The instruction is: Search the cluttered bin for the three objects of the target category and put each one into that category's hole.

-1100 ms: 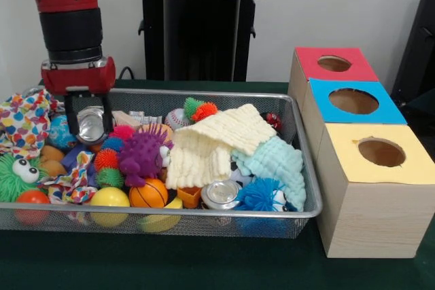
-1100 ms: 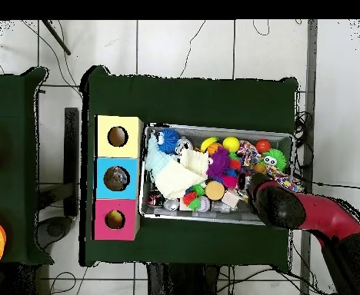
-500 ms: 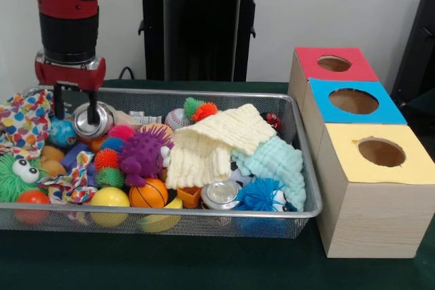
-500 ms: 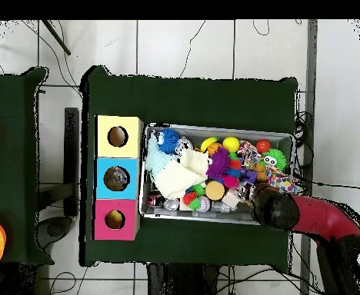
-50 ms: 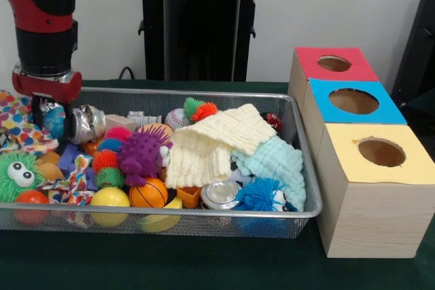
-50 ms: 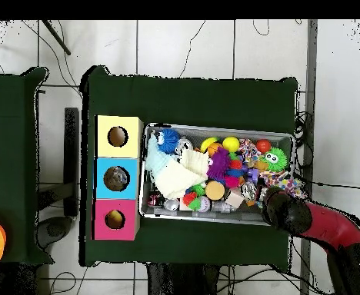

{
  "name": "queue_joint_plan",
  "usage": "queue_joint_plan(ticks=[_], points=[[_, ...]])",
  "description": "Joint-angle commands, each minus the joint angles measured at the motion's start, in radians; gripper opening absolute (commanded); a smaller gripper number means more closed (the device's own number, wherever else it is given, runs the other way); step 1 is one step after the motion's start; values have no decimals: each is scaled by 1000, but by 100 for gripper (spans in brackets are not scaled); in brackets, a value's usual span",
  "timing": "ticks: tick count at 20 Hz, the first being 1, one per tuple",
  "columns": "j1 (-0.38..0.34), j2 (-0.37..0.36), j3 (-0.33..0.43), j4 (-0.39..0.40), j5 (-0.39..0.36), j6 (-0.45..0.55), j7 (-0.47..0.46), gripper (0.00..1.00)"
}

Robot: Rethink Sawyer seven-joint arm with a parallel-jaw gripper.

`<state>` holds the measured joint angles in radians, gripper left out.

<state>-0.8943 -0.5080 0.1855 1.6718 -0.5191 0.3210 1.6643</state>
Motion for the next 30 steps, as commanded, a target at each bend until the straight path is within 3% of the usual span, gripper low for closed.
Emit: queue_joint_plan(ticks=[1, 10, 21, 27, 30], points=[[-63, 167, 0, -96, 15, -5, 71, 100], [-42, 165, 42, -152, 27, 65, 17, 100], [-58, 127, 47, -80, 23, 44, 28, 100], [-40, 169, 30, -62, 11, -10, 65, 100], [-31, 246, 14, -46, 8, -67, 110, 100]])
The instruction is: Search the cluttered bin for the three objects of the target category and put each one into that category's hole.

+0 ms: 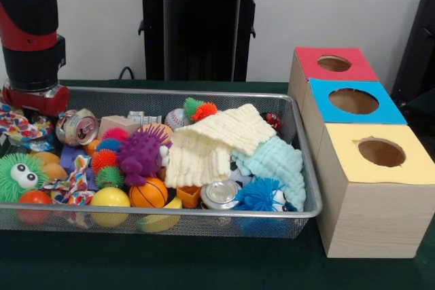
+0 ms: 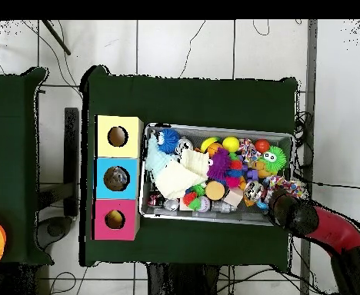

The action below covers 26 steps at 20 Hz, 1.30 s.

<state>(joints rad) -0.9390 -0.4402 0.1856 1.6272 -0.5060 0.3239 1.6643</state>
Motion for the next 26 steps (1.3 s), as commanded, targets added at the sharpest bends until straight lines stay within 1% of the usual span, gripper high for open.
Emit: queue_joint_plan(ticks=[1, 2, 3, 5, 8, 18, 22, 23, 24, 26], points=[[3, 200, 20, 12, -3, -93, 118, 100], [-8, 221, 27, 25, -1, -116, 127, 100], [-16, 217, 31, 45, -11, -165, 136, 100], [10, 205, -2, 58, -2, -161, 165, 100], [6, 208, -7, 72, -1, -188, 169, 100], [17, 213, -18, 72, 8, -191, 155, 100], [28, 209, -21, 64, -26, -196, 121, 100], [31, 208, -22, 63, -37, -198, 111, 0], [24, 208, -8, 61, -42, -182, 89, 0], [46, 204, -24, 54, -13, -131, 105, 0]])
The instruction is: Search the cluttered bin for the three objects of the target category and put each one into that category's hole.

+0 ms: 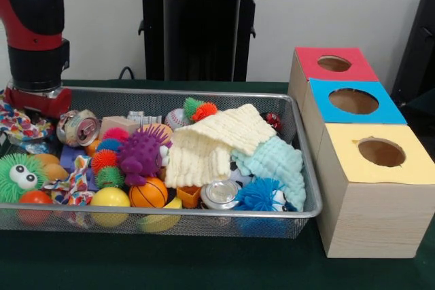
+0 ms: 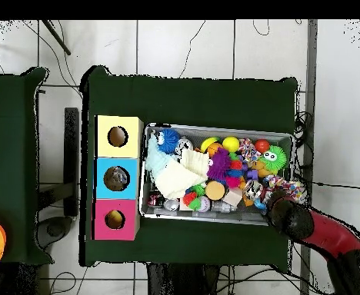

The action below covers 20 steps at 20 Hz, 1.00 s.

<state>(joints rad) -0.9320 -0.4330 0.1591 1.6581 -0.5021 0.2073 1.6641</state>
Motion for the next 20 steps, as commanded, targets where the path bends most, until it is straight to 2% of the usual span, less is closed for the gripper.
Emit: queue_joint_plan(ticks=[1, 5, 7, 9, 14, 20], points=[[44, 186, 2, 33, -19, -31, 112, 0], [62, 145, -2, 73, -26, -99, 140, 0], [93, 104, 3, 104, -6, -114, 168, 0], [141, 81, 9, 99, 43, -56, 188, 0], [216, 65, 24, 31, 149, 137, 166, 0], [262, 17, 23, 40, 217, 137, 176, 0]])
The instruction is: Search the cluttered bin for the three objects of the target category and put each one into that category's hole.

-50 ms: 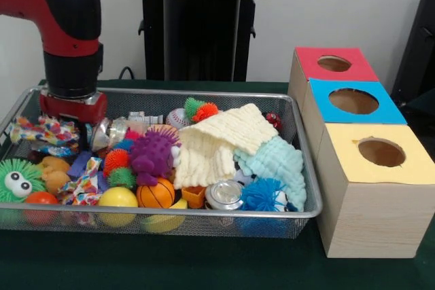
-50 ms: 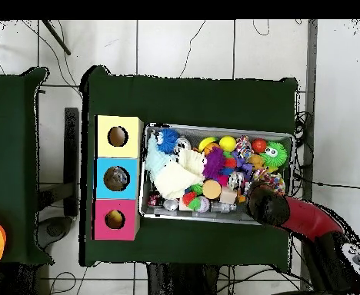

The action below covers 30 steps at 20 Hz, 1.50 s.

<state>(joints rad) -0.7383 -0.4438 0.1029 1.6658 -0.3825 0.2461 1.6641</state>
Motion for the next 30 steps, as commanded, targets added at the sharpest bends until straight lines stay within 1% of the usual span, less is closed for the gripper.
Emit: queue_joint_plan(ticks=[1, 4, 9, 14, 17, 19, 20, 23, 27, 30], points=[[80, 20, 74, 36, 105, 88, 184, 0], [104, 20, 65, 30, 129, 72, 196, 0], [138, 13, 48, 13, 166, 90, 194, 0], [139, 17, 41, 19, 191, 67, 180, 0], [141, -15, 32, 45, 200, 76, 169, 0], [140, -67, 30, 75, 206, 110, 154, 0], [147, -98, 23, 84, 213, 142, 150, 0], [155, -167, 12, 86, 230, 234, 118, 0], [150, -222, 8, 66, 231, 305, 76, 0], [148, -240, 4, 49, 231, 363, 62, 0]])
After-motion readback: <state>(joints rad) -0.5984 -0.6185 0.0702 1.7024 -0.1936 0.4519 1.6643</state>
